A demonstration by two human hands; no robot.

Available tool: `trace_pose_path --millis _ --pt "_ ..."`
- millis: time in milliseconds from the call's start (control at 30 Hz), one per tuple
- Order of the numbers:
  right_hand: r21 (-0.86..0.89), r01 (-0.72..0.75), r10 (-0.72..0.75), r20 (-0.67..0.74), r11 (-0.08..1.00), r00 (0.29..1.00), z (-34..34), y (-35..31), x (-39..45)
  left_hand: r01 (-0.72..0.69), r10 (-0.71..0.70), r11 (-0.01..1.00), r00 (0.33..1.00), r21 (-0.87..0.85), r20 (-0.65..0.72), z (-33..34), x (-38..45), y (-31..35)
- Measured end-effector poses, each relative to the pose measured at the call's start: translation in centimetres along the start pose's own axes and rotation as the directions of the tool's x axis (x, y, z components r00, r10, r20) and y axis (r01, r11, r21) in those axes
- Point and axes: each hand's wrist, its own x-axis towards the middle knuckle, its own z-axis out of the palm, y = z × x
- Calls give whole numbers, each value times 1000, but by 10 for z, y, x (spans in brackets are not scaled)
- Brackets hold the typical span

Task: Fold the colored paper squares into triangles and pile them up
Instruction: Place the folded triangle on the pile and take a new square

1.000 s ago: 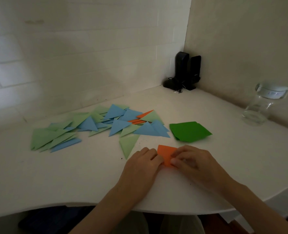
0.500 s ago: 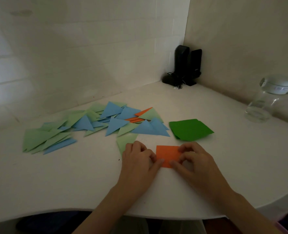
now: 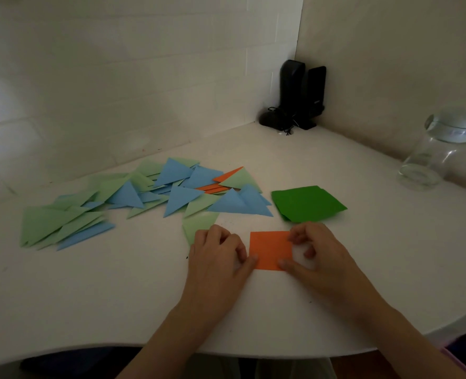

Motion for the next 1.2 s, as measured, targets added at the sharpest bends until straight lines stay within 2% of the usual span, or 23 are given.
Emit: trace_pose_path --millis 133,267,367,500,600,700,833,1033,1133,1200 --pt "40 -55 51 87 998 995 -8 -2 1 3 -3 1000 1000 -11 20 -5 -3 6" --pt "114 -124 105 165 986 981 -13 3 7 -91 93 995 995 -43 47 -2 -2 14" --pt "183 -126 96 165 975 982 -14 5 11 -125 130 990 988 -65 85 -6 -2 17" --pt "85 -24 18 80 996 997 -6 2 4 -191 190 982 979 -6 66 -13 -6 21" --pt "3 114 -114 46 994 992 -1 -7 3 -184 182 983 981 24 73 -16 -12 29" --pt "0 180 -180 11 984 984 -3 -18 2 -188 185 978 982 93 41 -17 -17 35" --pt "-46 266 -261 86 963 961 -9 -30 5 -212 211 972 977 104 19 -16 -18 29" --pt "-170 179 -153 157 969 976 0 -13 17 -184 182 982 982 36 51 -25 -14 6" --pt "-131 71 -49 166 989 985 6 -13 13 -107 107 994 993 5 48 -28 -10 -9" --pt "-119 36 -22 121 992 992 11 -13 10 -44 46 998 998 -34 46 -27 -9 -13"
